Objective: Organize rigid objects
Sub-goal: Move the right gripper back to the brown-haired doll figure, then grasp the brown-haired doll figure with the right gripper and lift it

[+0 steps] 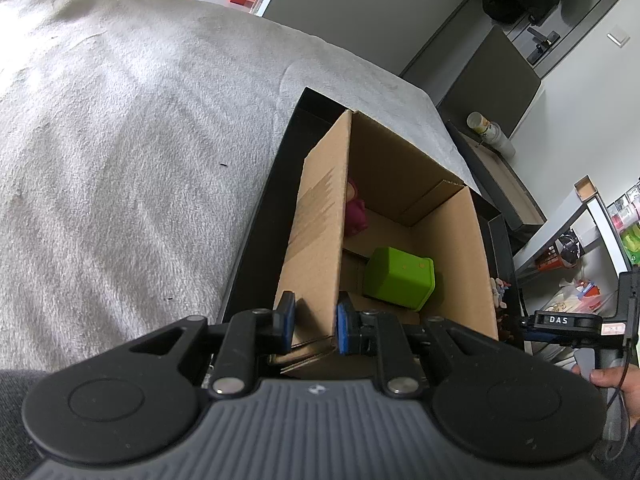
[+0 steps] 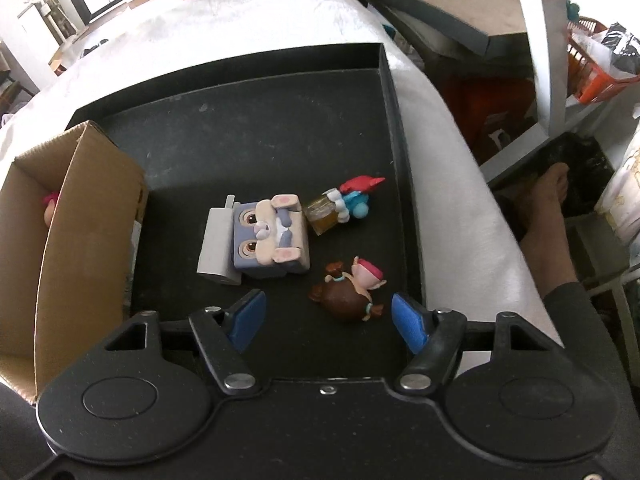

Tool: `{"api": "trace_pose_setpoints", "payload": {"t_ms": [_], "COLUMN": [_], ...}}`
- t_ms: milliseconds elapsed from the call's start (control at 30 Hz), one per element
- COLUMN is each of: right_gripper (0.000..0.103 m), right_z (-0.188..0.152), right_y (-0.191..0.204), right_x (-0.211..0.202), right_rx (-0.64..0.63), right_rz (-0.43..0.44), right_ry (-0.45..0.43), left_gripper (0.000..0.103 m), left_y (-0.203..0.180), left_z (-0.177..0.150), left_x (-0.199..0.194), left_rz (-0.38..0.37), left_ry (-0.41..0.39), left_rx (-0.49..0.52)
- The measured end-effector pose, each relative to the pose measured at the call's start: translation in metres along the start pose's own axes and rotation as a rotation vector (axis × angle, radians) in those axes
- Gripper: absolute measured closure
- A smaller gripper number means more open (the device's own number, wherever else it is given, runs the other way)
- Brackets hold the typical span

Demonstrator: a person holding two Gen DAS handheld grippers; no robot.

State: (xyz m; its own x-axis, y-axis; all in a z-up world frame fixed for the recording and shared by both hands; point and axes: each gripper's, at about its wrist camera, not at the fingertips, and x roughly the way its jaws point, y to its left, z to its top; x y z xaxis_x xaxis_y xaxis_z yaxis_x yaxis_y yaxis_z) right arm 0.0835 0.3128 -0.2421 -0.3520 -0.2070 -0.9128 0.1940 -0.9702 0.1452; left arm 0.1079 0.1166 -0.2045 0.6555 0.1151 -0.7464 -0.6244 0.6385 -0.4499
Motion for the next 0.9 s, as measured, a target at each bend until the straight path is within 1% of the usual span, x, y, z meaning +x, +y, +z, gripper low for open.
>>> {"api": "trace_pose_setpoints", "payload": {"t_ms": [33,100,267,300,333,367,400,467,567,900], "right_gripper": [0.039,0.041,0.04,0.044,0.057,0.067,0.073,0.073,0.073,0.073], "right_z": [0.001,0.003,0.007,0.008,0.008,0.008,0.008,0.007,0.002,-0.009], "right_y": [0.001,0.002,0.004,0.005,0.004,0.003,0.001,0.0,0.003,0.011], "right_x": [0.002,0.007,0.021,0.023,0.025,0.026,0.027,0.024,0.016,-0.015], "right_rx": [-0.002,-0.001,0.017,0.011,0.011,0.02,0.035,0.052,0.016,-0.001], "right_rz": [0.005,0.002,-0.016,-0.026,-0.034,-0.038,-0.031,-0.007,-0.001,0.042], "right_ry": [0.005,0.015,0.036,0.037,0.041,0.054,0.068,0.073,0.063,0.046], "left_gripper": [0.084,0.084,0.084,0.084,0.084,0.084,0.084,0.084,0.084,0.084], "left_y": [0.0,0.0,-0.001,-0.001,-0.001,0.0,-0.001,-0.001,-0.002,-0.002], "left_z": [0.0,0.0,0.0,-0.001,0.0,0.0,0.0,0.0,0.0,0.001], "left_x": [0.0,0.0,0.0,0.0,0.0,0.0,0.0,0.0,0.001,0.002], "left_rz": [0.001,0.001,0.003,0.004,0.004,0.004,0.005,0.008,0.019,0.03], "left_ry": [0.0,-0.001,-0.002,-0.003,-0.003,-0.003,-0.003,-0.003,-0.012,-0.02], "left_rx": [-0.001,-0.001,-0.004,-0.004,-0.005,-0.006,-0.006,-0.007,-0.015,-0.014]}}
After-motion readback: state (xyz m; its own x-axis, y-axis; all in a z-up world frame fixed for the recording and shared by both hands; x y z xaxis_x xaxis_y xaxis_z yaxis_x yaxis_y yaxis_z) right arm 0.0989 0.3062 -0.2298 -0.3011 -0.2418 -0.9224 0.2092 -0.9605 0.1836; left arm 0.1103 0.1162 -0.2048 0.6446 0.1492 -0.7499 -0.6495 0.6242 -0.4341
